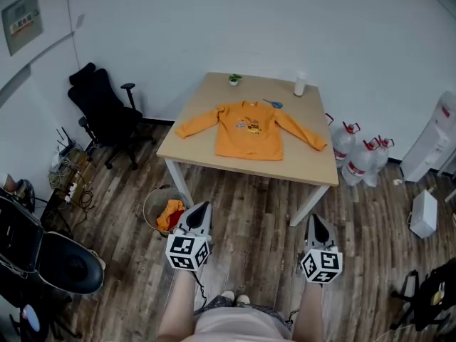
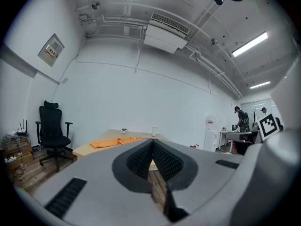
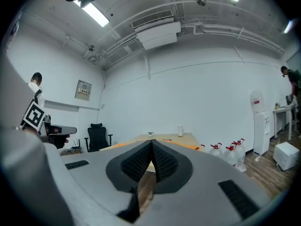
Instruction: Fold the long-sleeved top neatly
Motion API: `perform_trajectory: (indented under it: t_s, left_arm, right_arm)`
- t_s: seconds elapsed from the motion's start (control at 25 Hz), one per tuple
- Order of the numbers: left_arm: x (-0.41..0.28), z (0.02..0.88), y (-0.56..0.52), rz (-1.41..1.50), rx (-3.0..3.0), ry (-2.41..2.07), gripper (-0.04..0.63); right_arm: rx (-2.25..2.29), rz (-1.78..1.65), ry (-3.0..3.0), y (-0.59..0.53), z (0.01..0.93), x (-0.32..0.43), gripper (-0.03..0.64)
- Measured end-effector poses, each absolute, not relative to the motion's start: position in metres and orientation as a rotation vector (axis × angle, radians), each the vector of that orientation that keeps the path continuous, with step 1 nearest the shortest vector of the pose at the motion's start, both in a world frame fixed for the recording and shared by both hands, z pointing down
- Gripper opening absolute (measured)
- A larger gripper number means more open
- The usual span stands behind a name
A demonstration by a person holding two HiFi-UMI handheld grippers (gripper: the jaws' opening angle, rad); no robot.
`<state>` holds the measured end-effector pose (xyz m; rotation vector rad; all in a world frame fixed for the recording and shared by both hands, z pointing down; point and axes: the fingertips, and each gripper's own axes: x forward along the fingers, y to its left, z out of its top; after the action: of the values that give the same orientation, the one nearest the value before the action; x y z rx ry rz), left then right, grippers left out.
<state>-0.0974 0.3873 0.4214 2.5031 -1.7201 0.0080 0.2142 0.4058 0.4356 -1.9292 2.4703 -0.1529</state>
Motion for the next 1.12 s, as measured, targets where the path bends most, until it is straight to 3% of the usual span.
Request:
perform_trajectory:
  t_s: [0.32, 0.68, 0.84, 0.96, 1.12]
  left_arm:
    - [-0.096, 0.417, 0.391, -0.047, 2.508, -1.705, 0.029]
    - [-0.101, 0.406, 0.394, -0.174, 2.584, -1.603, 0.358]
    - [-0.108, 0.413, 0.392, -0.153, 2.588, -1.593, 0.441]
    - [-0.115, 0.416, 0.388, -0.148, 2.583, -1.606, 0.462]
    - [-0.122, 0.413, 0.380, -0.155, 2.600, -1.587, 0.474]
  right_arm:
    - [-1.948, -0.018, 2.494, 0.411, 0.423, 0.214, 0.009]
    - [-1.807, -0.141, 2.352, 0.409, 0.411, 0.213, 0.475]
    - [-1.794, -0.184, 2.398, 0.407, 0.423, 0.198, 0.550]
    - [-1.797, -0.208, 2.402, 0.404, 0.427, 0.192, 0.589]
    - [-1.805, -0.204, 2.407, 0.403, 0.427, 0.183, 0.592]
